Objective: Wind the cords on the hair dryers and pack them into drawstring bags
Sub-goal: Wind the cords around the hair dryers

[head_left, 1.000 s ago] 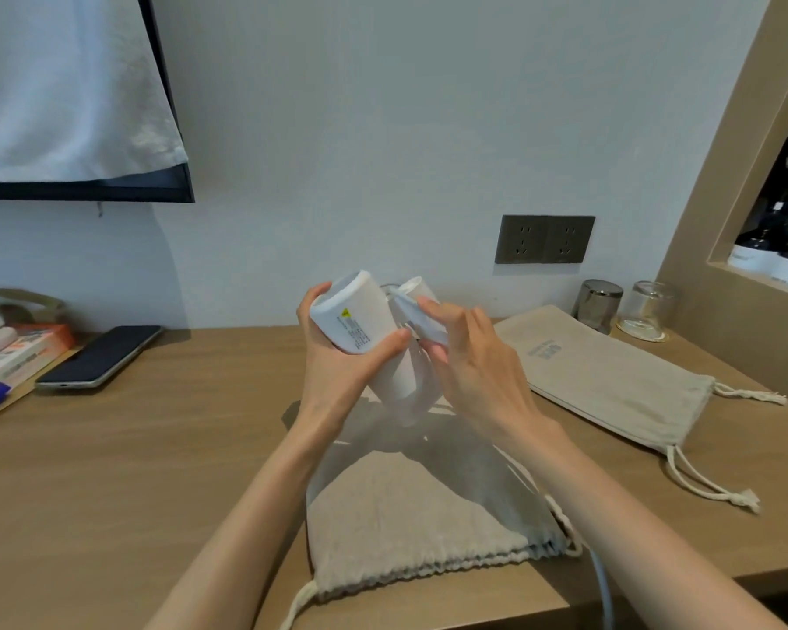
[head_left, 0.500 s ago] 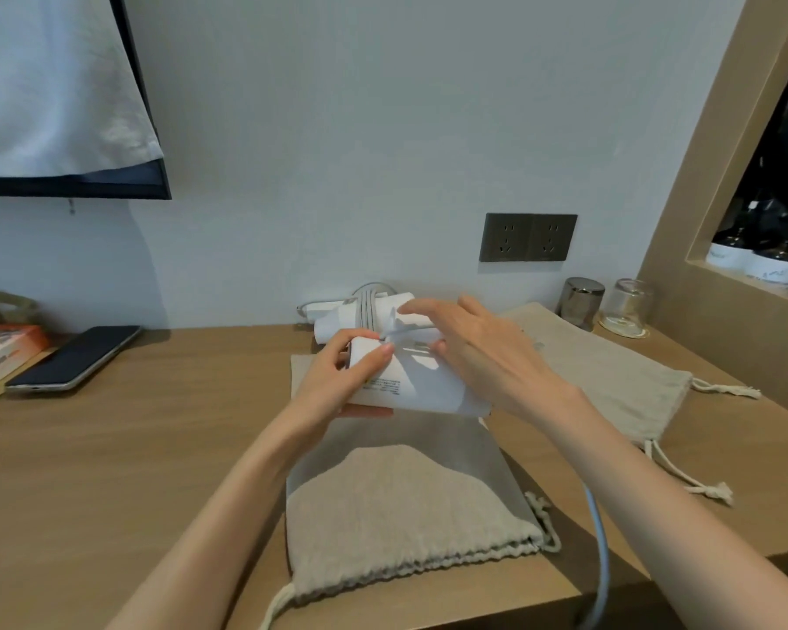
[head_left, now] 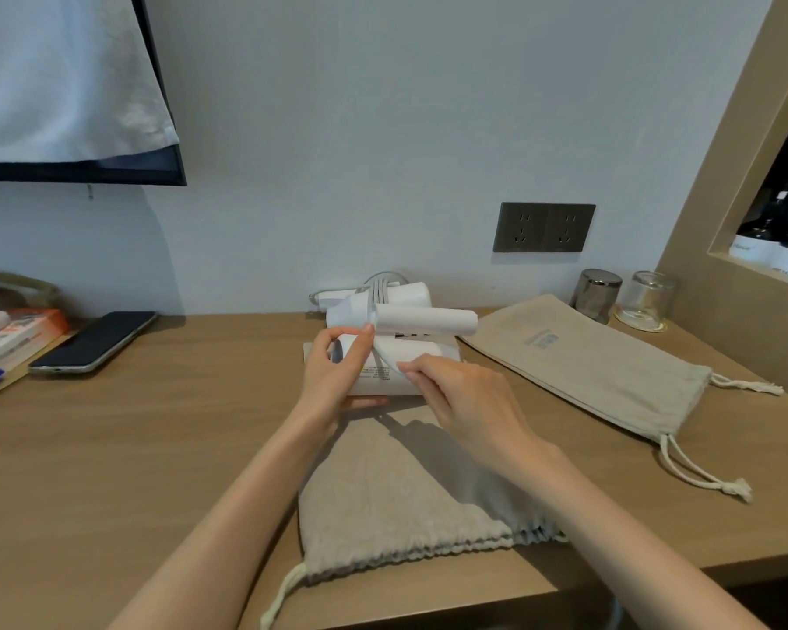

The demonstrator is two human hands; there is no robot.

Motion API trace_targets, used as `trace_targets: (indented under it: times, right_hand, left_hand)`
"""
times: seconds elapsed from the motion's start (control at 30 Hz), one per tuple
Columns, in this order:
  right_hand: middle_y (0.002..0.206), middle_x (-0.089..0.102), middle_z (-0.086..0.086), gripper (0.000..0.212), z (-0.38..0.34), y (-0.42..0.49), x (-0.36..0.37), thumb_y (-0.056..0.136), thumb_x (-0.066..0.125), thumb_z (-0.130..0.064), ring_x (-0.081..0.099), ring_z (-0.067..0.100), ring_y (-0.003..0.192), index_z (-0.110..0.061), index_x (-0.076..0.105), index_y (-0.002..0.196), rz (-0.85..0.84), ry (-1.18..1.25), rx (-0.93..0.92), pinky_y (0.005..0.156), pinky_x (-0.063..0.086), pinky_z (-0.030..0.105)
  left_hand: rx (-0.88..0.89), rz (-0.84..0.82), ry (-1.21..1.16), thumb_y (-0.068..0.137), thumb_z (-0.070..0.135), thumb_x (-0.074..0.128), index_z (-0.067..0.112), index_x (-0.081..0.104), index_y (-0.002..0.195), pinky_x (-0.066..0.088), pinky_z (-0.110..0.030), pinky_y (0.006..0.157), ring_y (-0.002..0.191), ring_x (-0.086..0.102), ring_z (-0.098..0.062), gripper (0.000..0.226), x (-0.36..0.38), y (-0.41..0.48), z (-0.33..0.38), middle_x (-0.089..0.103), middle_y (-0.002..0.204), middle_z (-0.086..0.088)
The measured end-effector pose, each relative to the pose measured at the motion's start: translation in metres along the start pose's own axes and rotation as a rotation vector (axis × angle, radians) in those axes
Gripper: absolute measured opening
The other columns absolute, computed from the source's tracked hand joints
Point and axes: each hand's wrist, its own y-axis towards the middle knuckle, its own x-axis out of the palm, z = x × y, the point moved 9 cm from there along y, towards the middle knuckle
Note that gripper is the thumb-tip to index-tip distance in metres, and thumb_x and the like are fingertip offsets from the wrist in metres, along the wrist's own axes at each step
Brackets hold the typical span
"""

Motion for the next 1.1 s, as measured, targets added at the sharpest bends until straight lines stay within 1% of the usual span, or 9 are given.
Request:
trace_targets:
  times: [0.13, 0.23, 0.33, 0.4, 0.53, 0.67, 0.83, 0.93, 1.1]
  right_hand:
    - [0.082, 0.068, -0.012, 0.020, -0.002, -0.003, 0.018, 0.097, 0.052, -0.025, 0.053, 0.007, 0.083, -0.019, 0.070, 0.104, -0.072, 0.156, -0.014, 0.057, 0.036, 0.007]
    - [0.075, 0.060, -0.014, 0.019, -0.003, -0.005, 0.028, 0.099, 0.051, -0.024, 0.049, 0.002, 0.067, -0.021, 0.070, 0.102, -0.103, 0.212, -0.036, 0.055, 0.040, 0.021]
    - [0.089, 0.068, -0.009, 0.026, -0.005, -0.011, 0.039, 0.099, 0.049, -0.023, 0.060, 0.007, 0.078, -0.024, 0.064, 0.120, -0.171, 0.137, -0.111, 0.059, 0.047, 0.025]
    - [0.095, 0.068, -0.004, 0.035, -0.006, -0.015, 0.047, 0.098, 0.047, -0.023, 0.063, 0.016, 0.085, -0.027, 0.056, 0.132, -0.220, 0.093, -0.145, 0.061, 0.051, 0.032]
    - [0.098, 0.064, -0.005, 0.043, 0.004, -0.017, 0.053, 0.101, 0.042, -0.024, 0.059, 0.014, 0.090, -0.038, 0.041, 0.142, -0.299, 0.159, -0.057, 0.072, 0.051, 0.037]
    - [0.083, 0.064, -0.011, 0.041, 0.009, -0.023, 0.049, 0.100, 0.046, -0.018, 0.058, 0.000, 0.079, -0.039, 0.049, 0.135, -0.378, 0.465, 0.072, 0.077, 0.045, 0.016]
    - [0.076, 0.065, -0.005, 0.026, 0.020, -0.034, 0.042, 0.097, 0.050, -0.013, 0.035, 0.007, 0.044, -0.019, 0.071, 0.111, -0.475, 0.982, 0.384, 0.042, 0.026, 0.017]
    - [0.074, 0.060, -0.001, 0.019, 0.028, -0.037, 0.034, 0.095, 0.053, -0.013, 0.028, 0.007, 0.044, -0.017, 0.069, 0.104, -0.525, 1.124, 0.480, 0.041, 0.016, 0.022]
    - [0.066, 0.059, -0.001, 0.030, 0.065, -0.019, -0.009, 0.084, 0.067, -0.024, 0.029, 0.010, 0.046, -0.017, 0.058, 0.112, -0.445, 0.875, 0.582, 0.041, 0.020, 0.020]
  left_hand:
    - [-0.081, 0.015, -0.015, 0.086, 0.047, 0.062, 0.021, 0.054, 0.099, 0.058, -0.038, 0.056, 0.093, 0.068, -0.031, 0.031, -0.002, 0.006, -0.012, 0.055, 0.122, -0.012]
    - [-0.084, -0.019, 0.027, 0.088, 0.049, 0.058, 0.022, 0.052, 0.099, 0.060, -0.042, 0.063, 0.097, 0.065, -0.024, 0.030, -0.001, 0.008, -0.013, 0.056, 0.115, -0.004]
    - [0.103, -0.129, 0.259, 0.082, 0.040, 0.071, 0.012, 0.059, 0.090, 0.057, -0.042, 0.064, 0.080, 0.066, -0.013, 0.032, 0.005, 0.011, 0.001, 0.065, 0.090, -0.006]
    - [0.099, -0.140, 0.351, 0.066, 0.043, 0.085, 0.013, 0.060, 0.100, 0.057, -0.045, 0.072, 0.088, 0.067, -0.015, 0.052, 0.004, 0.013, -0.004, 0.067, 0.098, -0.008]
    - [0.100, -0.021, 0.216, 0.068, 0.021, 0.085, 0.017, 0.056, 0.107, 0.055, -0.033, 0.082, 0.094, 0.061, -0.014, 0.049, -0.007, 0.011, -0.004, 0.060, 0.098, 0.006]
    - [0.051, -0.013, -0.035, 0.066, 0.015, 0.086, 0.018, 0.057, 0.108, 0.059, -0.047, 0.072, 0.101, 0.064, -0.026, 0.051, -0.008, 0.005, -0.003, 0.061, 0.112, -0.010]
    - [0.057, -0.085, -0.331, 0.069, 0.018, 0.081, 0.010, 0.051, 0.121, 0.058, -0.042, 0.070, 0.100, 0.065, -0.024, 0.060, -0.003, 0.004, 0.020, 0.059, 0.121, -0.013]
    - [0.087, -0.151, -0.429, 0.069, 0.022, 0.071, 0.018, 0.053, 0.110, 0.058, -0.038, 0.067, 0.090, 0.069, -0.018, 0.045, -0.002, 0.002, 0.037, 0.061, 0.111, -0.006]
    - [0.106, -0.317, -0.360, 0.066, 0.027, 0.075, 0.026, 0.055, 0.114, 0.059, -0.036, 0.066, 0.090, 0.068, -0.013, 0.052, 0.015, -0.010, 0.044, 0.064, 0.109, 0.002]
